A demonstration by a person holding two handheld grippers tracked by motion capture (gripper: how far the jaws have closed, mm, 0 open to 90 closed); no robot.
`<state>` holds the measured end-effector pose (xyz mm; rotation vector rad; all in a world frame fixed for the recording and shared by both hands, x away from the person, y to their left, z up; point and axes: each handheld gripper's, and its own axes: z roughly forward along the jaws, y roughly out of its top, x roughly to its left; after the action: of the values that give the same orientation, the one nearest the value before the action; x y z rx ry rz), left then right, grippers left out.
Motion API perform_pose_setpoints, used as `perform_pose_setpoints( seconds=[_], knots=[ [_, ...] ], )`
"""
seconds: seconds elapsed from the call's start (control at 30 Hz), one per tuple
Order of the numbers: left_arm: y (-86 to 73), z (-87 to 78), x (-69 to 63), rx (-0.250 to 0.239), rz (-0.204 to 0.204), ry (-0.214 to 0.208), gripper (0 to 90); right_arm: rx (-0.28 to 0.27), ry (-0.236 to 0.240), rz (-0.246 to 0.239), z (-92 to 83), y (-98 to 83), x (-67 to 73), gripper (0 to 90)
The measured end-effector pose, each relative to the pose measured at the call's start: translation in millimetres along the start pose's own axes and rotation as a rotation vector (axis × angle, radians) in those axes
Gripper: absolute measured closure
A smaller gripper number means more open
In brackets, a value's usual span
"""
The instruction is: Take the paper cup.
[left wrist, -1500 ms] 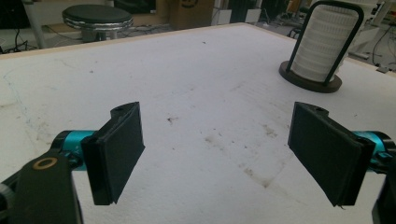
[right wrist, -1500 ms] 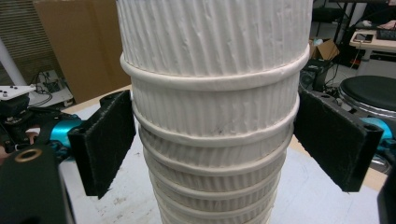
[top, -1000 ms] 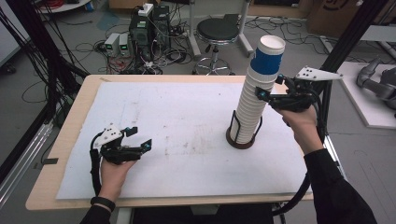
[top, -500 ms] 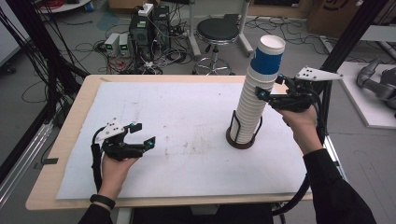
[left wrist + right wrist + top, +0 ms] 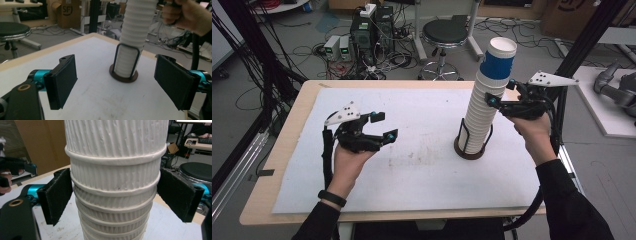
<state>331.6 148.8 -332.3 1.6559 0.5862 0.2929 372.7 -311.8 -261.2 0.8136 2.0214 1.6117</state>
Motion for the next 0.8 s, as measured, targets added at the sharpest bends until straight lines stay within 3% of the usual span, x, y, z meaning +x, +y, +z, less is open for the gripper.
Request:
perform_pose_setpoints(
  seconds=[0.23,0.47,0.8],
  knots=[
    [54.0,30.3,-10.5,-0.015,0.04,-0.064,18.2,-0.002,-0.002,-0.002,0.0,0.0,-0.3,14.1],
    [88.1,57.3,-20.5,-0.002,0.074,-0.104,18.2,0.0,0.0,-0.002,-0.2,0.0,-0.1,14.2],
    [126.8,87.3,-30.7,-0.039,0.104,-0.128,18.2,0.001,0.001,-0.002,-0.5,0.0,-0.1,14.2]
  ],
)
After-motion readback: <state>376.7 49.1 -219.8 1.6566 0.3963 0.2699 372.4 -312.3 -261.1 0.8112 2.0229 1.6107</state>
